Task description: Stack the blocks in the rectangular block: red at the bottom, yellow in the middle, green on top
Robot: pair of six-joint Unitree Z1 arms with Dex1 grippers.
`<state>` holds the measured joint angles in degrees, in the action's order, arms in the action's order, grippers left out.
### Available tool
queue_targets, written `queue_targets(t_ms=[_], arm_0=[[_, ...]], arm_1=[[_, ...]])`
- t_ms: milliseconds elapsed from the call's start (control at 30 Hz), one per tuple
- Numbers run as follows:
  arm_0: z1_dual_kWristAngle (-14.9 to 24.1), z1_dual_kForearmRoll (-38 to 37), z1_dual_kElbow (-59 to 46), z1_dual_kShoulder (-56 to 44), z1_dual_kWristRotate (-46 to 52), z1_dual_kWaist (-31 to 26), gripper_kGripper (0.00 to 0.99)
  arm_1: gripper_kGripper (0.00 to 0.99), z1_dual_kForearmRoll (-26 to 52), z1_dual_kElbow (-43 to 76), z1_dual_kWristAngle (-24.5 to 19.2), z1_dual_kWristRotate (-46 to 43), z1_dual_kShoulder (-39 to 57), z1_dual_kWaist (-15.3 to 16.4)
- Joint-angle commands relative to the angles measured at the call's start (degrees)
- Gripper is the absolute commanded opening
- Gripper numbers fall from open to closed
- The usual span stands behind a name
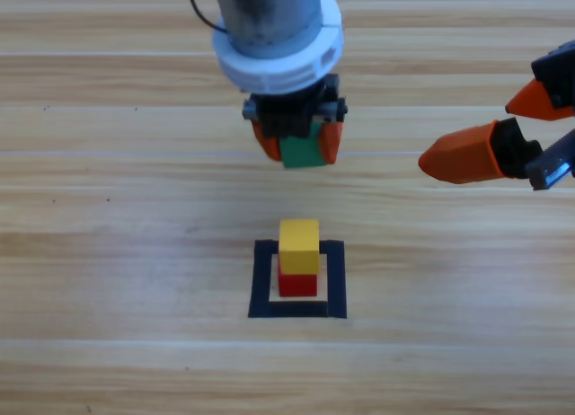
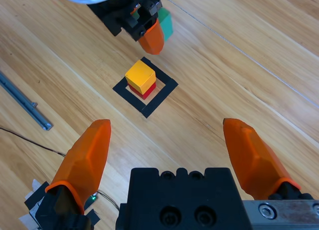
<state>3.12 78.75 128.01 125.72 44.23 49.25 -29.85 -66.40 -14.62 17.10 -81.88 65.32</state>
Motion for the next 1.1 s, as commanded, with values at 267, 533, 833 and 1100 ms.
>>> queue_targets(t_ms=[267,533,833,1100], arm_0=[[0.92,0.62,-6.20,2.96,6.66,4.10,0.000],[1.01,0.44,-7.25,3.92,7.27,4.63,0.000],[1.10,0.27,-7.25,5.33,8.33,5.42,0.000],[1.10,0.18,-7.08,6.47,8.59,5.33,0.000]], arm_1=[[0.990,-0.65,-0.13,0.47,0.65,-2.84,1.83],[0.990,-0.56,-0.40,1.00,0.65,-3.02,1.83],[0.990,-0.56,-0.40,1.09,0.65,-3.02,1.92],[0.990,-0.56,-0.66,1.09,0.65,-3.55,1.92]])
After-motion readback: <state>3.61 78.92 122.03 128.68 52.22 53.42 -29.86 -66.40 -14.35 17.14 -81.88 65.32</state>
